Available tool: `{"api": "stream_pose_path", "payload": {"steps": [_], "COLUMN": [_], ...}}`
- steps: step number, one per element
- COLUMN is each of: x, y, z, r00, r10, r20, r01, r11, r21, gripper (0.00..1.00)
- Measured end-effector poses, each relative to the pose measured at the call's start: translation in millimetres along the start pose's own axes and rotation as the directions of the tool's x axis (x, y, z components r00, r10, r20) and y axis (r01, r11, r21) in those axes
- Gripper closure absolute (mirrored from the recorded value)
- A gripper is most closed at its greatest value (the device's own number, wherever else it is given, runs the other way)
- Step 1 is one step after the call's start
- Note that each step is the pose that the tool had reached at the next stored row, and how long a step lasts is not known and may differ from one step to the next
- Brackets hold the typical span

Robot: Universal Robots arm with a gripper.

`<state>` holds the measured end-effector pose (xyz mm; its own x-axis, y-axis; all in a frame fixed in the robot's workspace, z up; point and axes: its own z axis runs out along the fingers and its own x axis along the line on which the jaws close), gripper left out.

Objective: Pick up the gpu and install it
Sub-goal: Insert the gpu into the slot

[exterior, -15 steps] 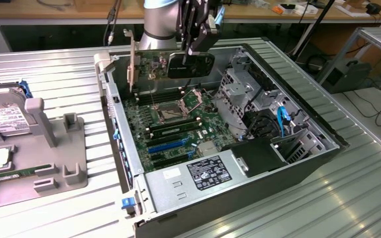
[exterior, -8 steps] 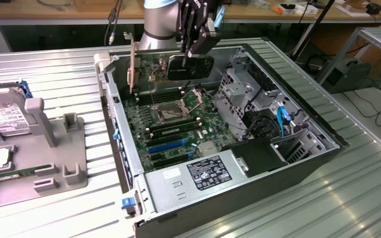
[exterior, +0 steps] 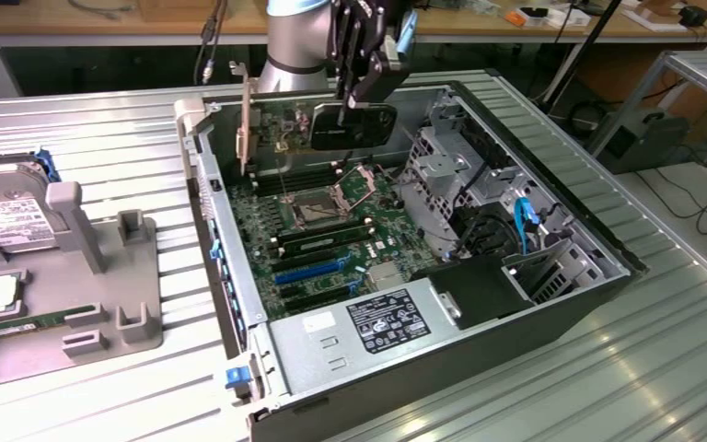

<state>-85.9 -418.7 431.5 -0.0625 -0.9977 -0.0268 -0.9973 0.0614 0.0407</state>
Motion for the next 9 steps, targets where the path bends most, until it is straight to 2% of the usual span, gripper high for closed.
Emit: {"api": "stream_pose_path", "payload": {"steps": [9], "x": [0.3], "y": [-0.4], "z": [10.5], "r00": [1.0000], "r10": [0.000], "r20": [-0.0002], "r01": [0.000], "r11": [1.0000], "r21": [0.0003], "gripper": [0.73]}}
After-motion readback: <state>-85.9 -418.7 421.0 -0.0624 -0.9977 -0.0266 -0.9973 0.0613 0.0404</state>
